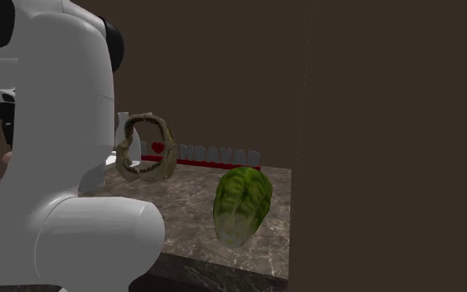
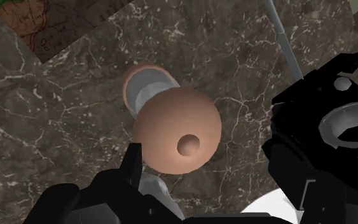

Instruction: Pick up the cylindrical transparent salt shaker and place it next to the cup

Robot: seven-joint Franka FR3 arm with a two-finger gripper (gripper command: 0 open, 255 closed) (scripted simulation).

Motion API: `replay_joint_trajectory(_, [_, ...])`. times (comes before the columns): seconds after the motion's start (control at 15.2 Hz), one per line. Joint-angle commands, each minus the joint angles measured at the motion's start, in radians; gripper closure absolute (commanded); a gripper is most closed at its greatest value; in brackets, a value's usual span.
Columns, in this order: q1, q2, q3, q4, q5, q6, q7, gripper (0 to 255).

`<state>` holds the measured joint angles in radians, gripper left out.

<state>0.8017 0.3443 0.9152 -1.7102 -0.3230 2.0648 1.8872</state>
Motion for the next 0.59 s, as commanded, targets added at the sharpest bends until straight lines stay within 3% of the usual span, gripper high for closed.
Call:
replay_joint_trajectory(0.0, [-0.014, -0.028, 0.014, 0.027, 0.028, -0.045, -0.019, 0])
replay_joint_trajectory(0.53, [-0.019, -0.039, 0.019, 0.041, 0.039, -0.066, -0.026, 0])
